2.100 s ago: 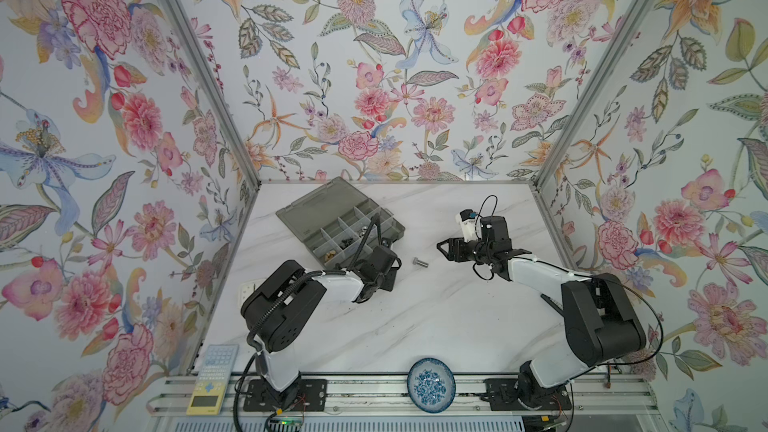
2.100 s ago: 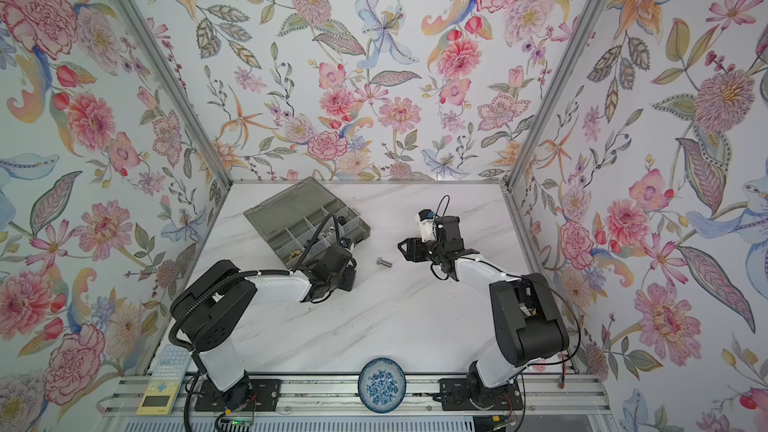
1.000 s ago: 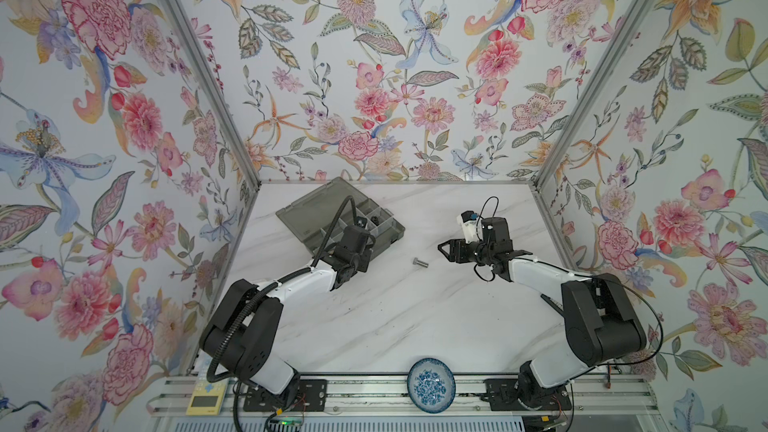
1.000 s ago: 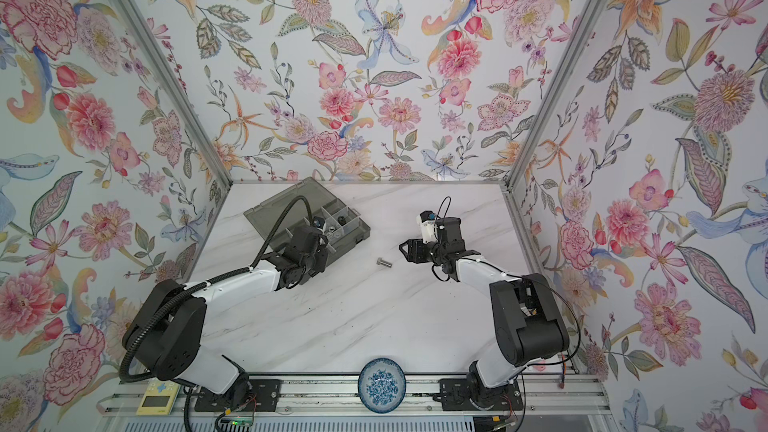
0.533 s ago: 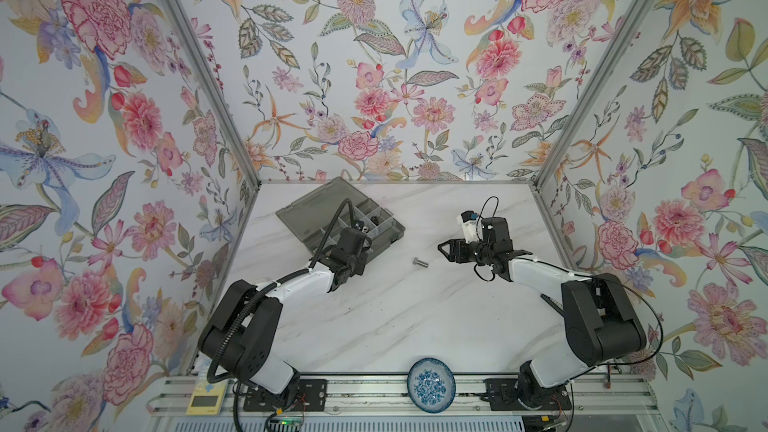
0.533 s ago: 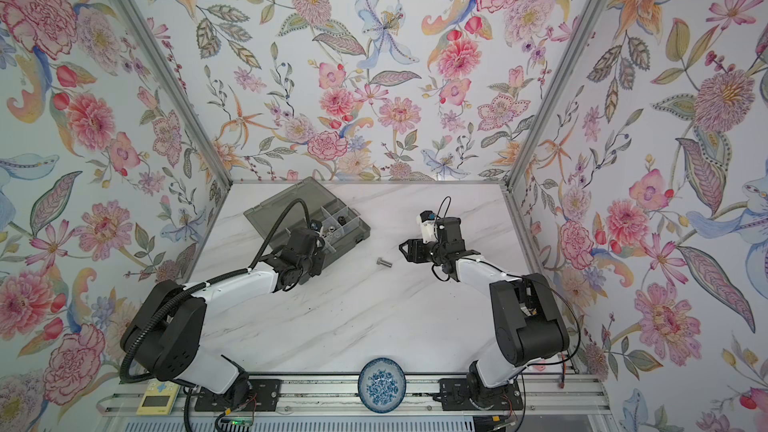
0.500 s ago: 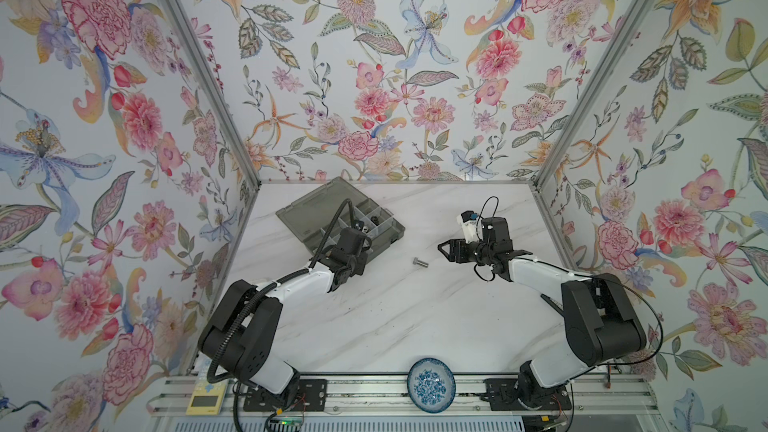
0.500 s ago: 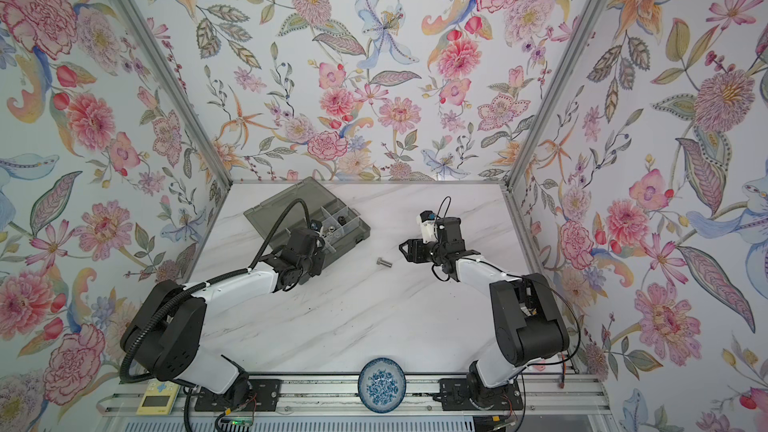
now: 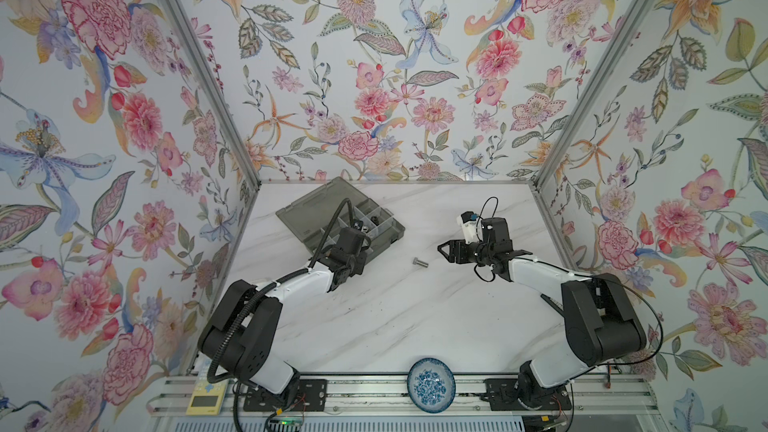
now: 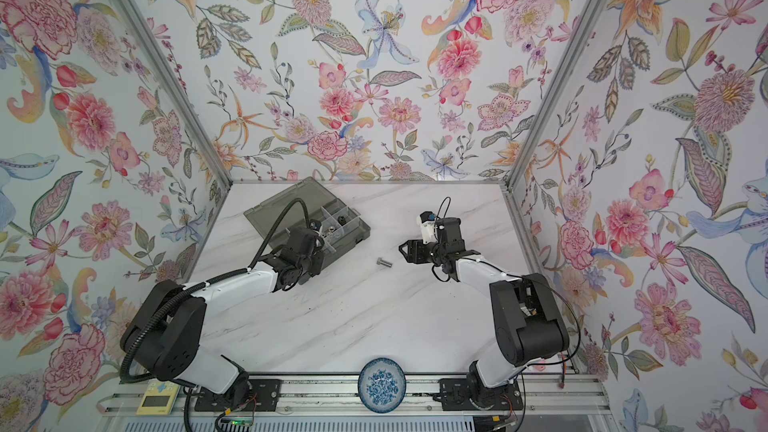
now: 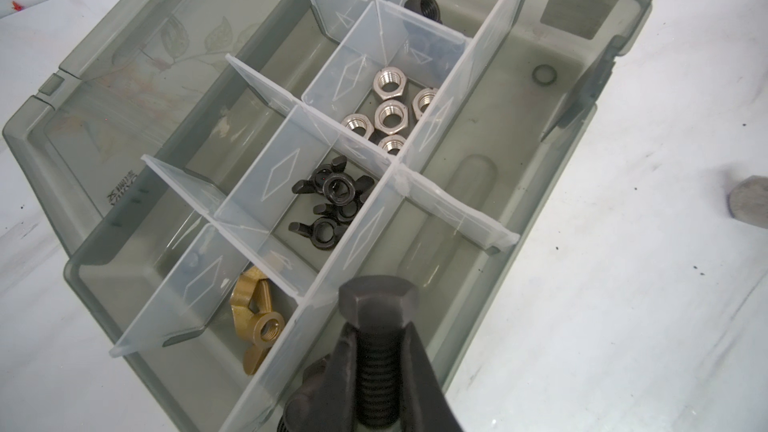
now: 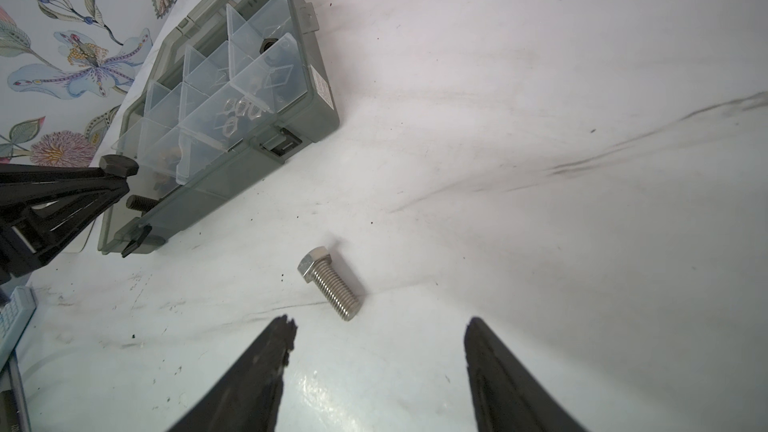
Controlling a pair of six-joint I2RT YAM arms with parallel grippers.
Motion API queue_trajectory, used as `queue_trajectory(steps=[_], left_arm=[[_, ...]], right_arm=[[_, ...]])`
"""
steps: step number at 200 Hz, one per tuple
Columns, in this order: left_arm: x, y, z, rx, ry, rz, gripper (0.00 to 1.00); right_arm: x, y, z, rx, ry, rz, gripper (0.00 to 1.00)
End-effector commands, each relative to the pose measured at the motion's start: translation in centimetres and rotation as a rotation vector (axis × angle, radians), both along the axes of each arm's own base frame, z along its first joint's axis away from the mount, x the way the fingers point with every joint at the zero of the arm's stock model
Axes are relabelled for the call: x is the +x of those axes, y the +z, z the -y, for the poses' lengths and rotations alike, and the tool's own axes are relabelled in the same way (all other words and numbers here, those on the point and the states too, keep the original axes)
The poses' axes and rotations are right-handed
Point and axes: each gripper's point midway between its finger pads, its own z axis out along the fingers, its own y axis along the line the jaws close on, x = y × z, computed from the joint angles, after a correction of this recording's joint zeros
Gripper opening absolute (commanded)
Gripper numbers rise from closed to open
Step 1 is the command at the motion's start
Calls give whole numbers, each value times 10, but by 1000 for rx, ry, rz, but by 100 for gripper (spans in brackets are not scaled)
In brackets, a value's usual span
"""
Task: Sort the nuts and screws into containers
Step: 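Lift the black bolt and carry it over the bolt compartment, then lower the black bolt beside the other bolts and open the left gripper, then move the right gripper over the silver hex bolt and lower it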
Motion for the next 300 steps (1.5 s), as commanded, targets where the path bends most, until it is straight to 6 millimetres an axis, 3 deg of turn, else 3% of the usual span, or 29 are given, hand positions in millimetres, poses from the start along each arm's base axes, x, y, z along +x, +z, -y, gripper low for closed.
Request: queue_trajectory(steps=[1, 15, 27, 39, 90, 126, 180, 195, 197, 199, 203, 253, 300], left_arm=[[6, 1, -8, 17, 19, 22, 21], [5, 0, -9, 18, 24, 20, 29], [5, 0, -9, 16, 28, 20, 43], [5, 0, -9, 15, 31, 20, 49], [3, 4, -8, -7, 32, 15, 61], [-2, 18, -2, -62, 16, 19, 73], [-15, 45, 12, -256, 2, 68, 81], [-22, 54, 20, -341, -26, 86, 86], [-23, 56, 20, -352, -27, 89, 88], [-23, 58, 20, -360, -28, 95, 96], [-25, 59, 22, -377, -36, 96, 99], [-40, 76, 21, -448, -45, 118, 100], [-49, 70, 10, -450, -18, 108, 99]], right_arm=[[-3, 0, 0, 10, 3, -17, 69], [-3, 1, 0, 10, 3, -14, 69], [-3, 0, 0, 9, 4, -15, 70], [-2, 1, 0, 9, 5, -13, 70], [-4, -1, 0, -10, 23, -20, 73], [-9, -5, -3, -31, 67, -31, 76], [-11, -19, -14, -52, 113, -59, 78], [-9, -23, -21, -76, 130, -54, 78], [-9, -23, -22, -79, 133, -51, 79], [-9, -23, -24, -84, 135, -46, 79], [-8, -23, -25, -94, 140, -36, 79], [-5, -32, -54, -185, 218, 13, 81], [-2, -46, -66, -291, 253, 19, 81]])
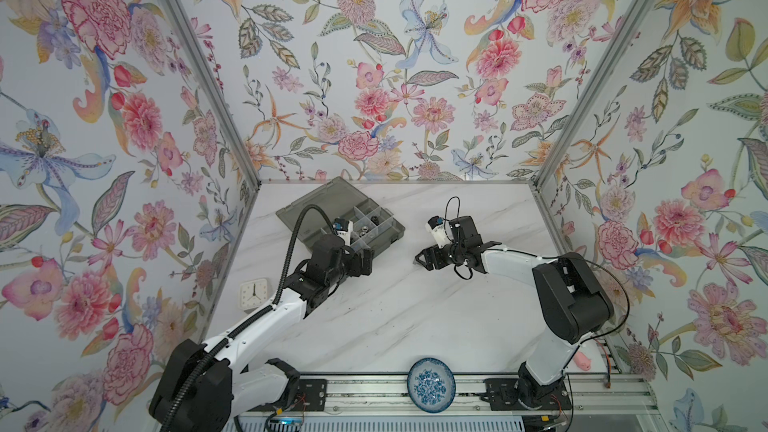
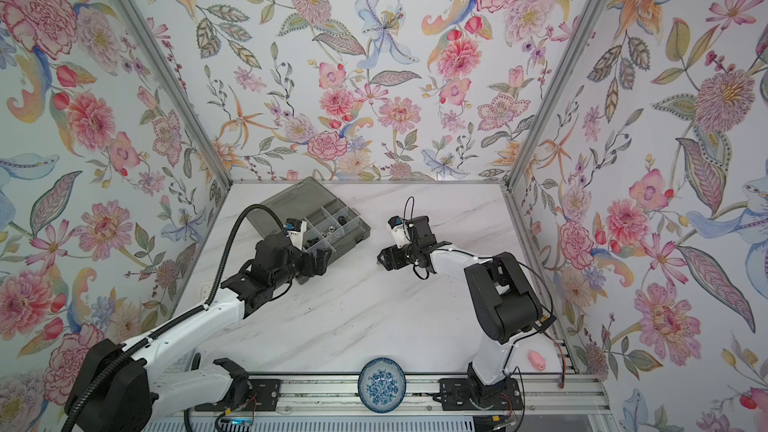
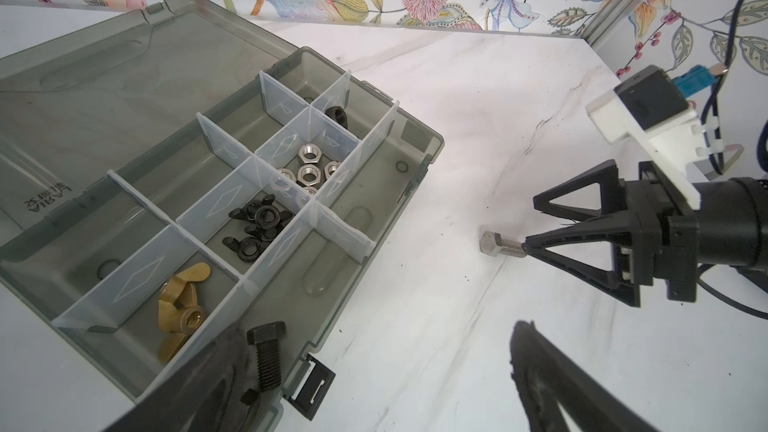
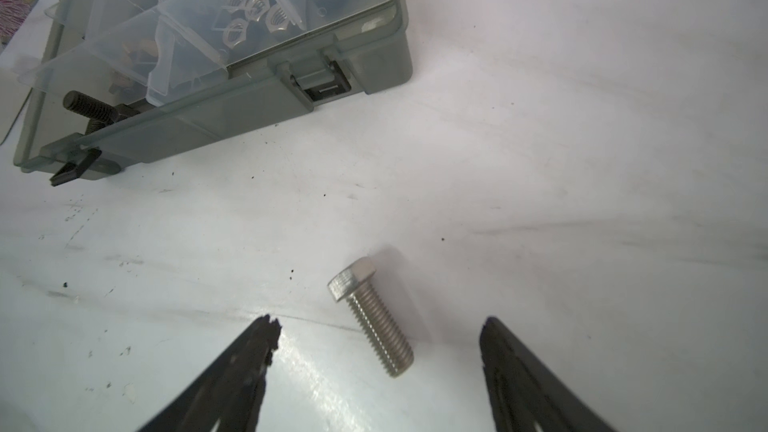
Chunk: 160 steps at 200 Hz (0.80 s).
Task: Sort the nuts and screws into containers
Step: 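Move the right gripper over the silver hex bolt and lower it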
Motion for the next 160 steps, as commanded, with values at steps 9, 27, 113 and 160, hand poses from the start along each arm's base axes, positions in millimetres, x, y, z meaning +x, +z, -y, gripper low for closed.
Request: queue_trajectory(steps=[9, 27, 113, 160], left_arm=[[-7, -11, -10, -15, 23, -31, 99], [-8, -13, -12, -15, 28, -36, 99], [-7, -16, -16, -16, 36, -42, 99], [-7, -16, -18, -16, 41, -41, 99]], right_arm=[[1, -11, 0, -96, 19, 8, 81], [-1, -18, -3, -118, 32, -5, 80], [-18, -36, -13, -189, 109, -42, 77], [-23, -40, -15, -199, 124, -52, 68]])
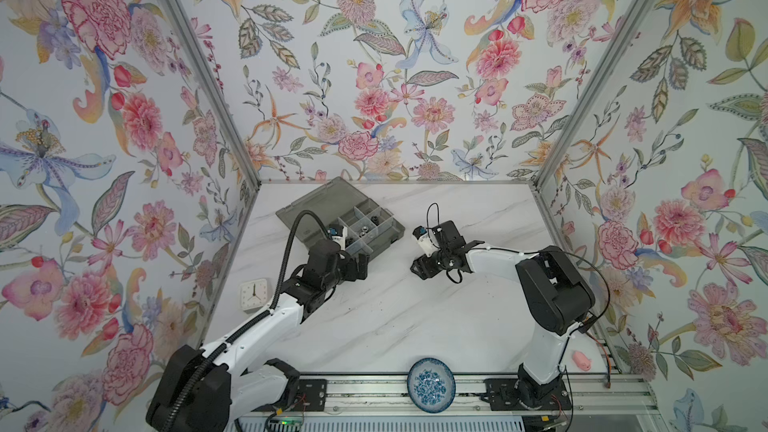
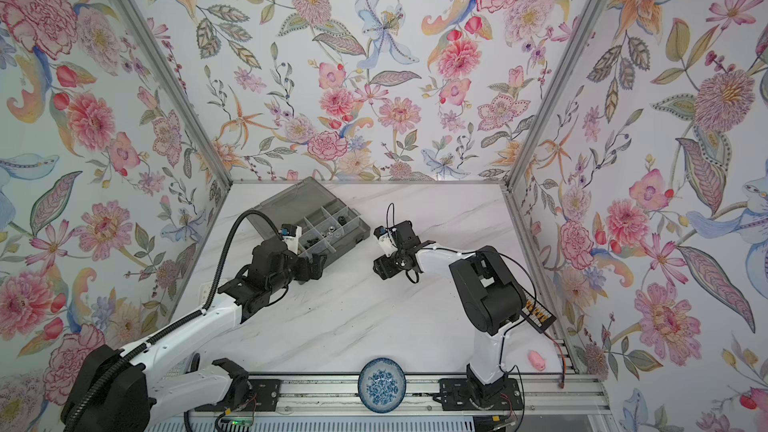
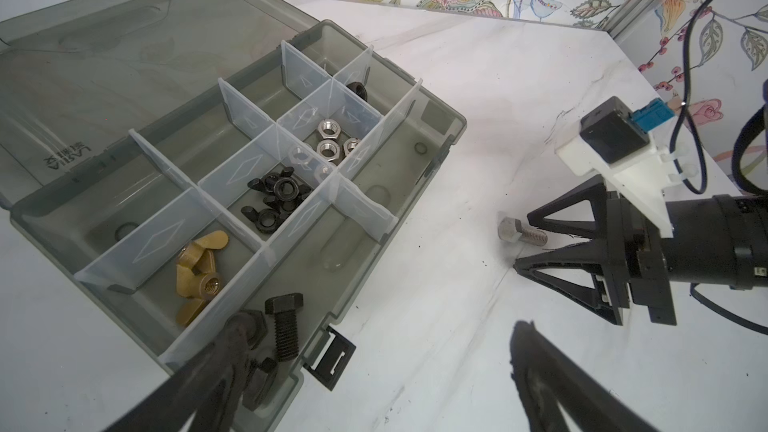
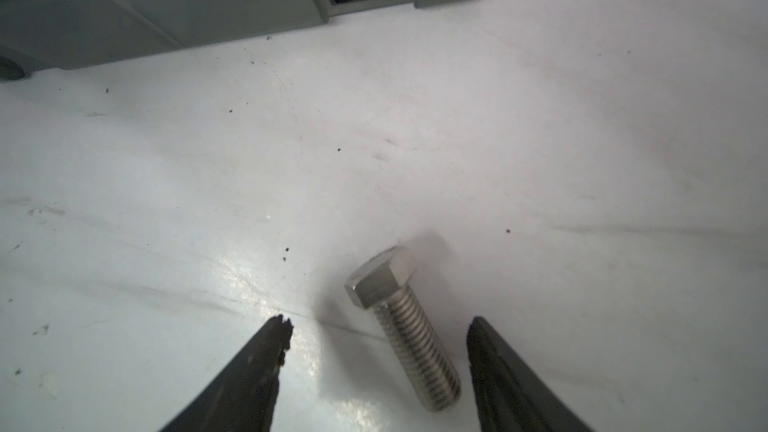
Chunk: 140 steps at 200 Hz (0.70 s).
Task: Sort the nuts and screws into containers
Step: 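Move the right gripper over the silver hex bolt and lower it, then close the right gripper on the silver bolt's shank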
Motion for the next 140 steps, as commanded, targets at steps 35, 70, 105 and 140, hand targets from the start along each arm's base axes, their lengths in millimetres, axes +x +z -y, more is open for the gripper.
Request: queue_trajectory(steps=[35, 70, 105, 140], left_arm=[[-1, 0, -5, -19, 11, -6, 99], [-1, -2, -6, -21, 12, -10, 99], [0, -4, -7, -20, 17, -9, 100], [0, -8, -7, -21, 14, -20, 100]], right_arm=[[-7, -9, -1, -34, 23, -23, 61], [-7, -13, -1, -41, 26, -27, 53], [-8, -20, 0, -62, 27, -30, 48], [-9, -21, -1, -69, 31, -28, 34]])
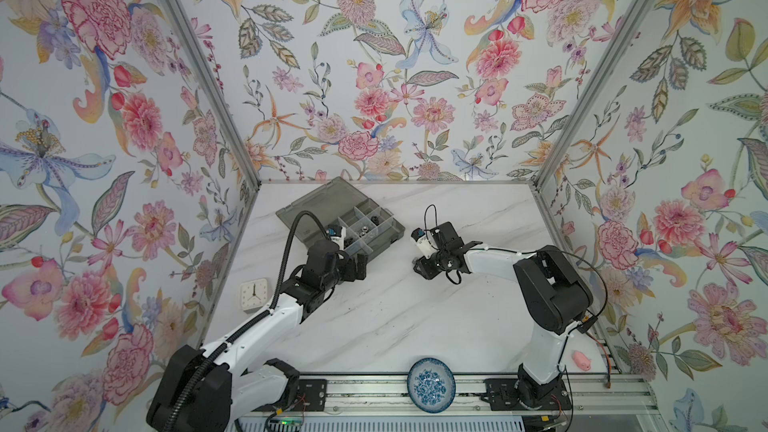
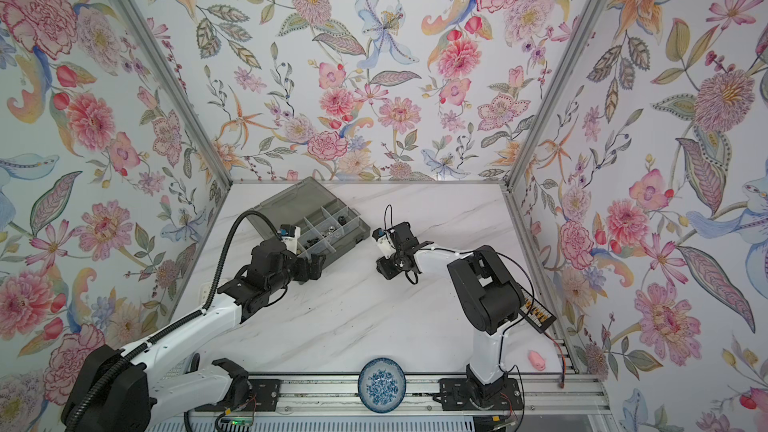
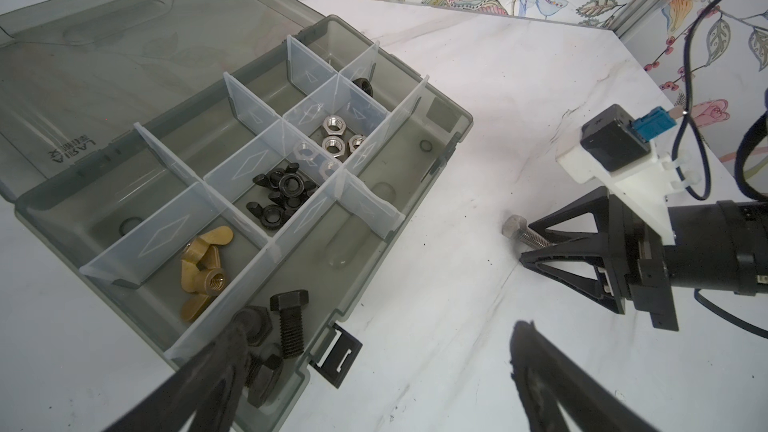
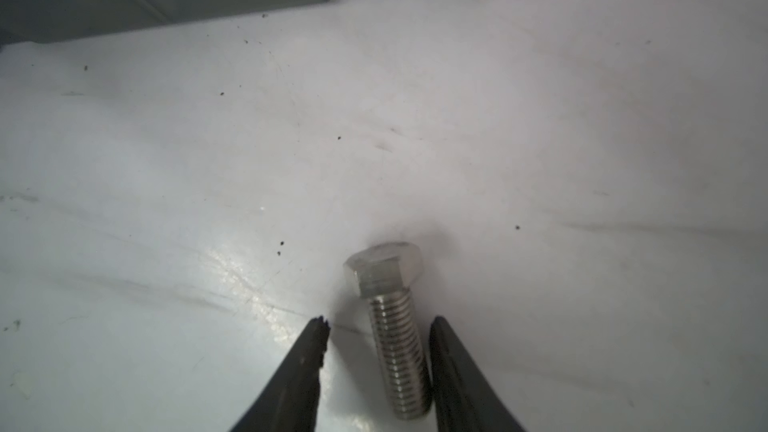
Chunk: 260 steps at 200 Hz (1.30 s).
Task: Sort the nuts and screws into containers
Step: 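Close the right gripper on the silver bolt's shank, then lift the silver bolt and carry it over the box's empty compartment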
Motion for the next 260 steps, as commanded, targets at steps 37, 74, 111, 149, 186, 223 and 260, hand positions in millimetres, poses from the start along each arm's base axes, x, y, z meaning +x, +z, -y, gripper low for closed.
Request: queue_trajectory(steps=[37, 74, 111, 149, 186, 223, 260], left_arm=[[0, -4, -2, -21, 5, -10, 99], [-1, -5, -3, -21, 8, -14, 99], [-1, -4, -4, -25, 8, -9, 99], [-2, -3, -5, -22, 10, -4, 99], [-1, -4, -6, -20, 13, -6, 99], [-1, -2, -6, -22, 11, -2, 99], [-1, -2, -7, -25, 12, -2, 99]], right_arm=[[-7, -17, 1, -38, 12, -40, 25], [-8, -15, -2, -22, 20, -46, 12], [-8, -2, -9, 42, 22, -52, 4], [-3, 41, -21, 205, 21, -16, 4], [5, 86, -37, 369, -3, 10, 5], [23, 126, -49, 526, -88, 23, 0], [44, 151, -57, 715, -213, -17, 0]])
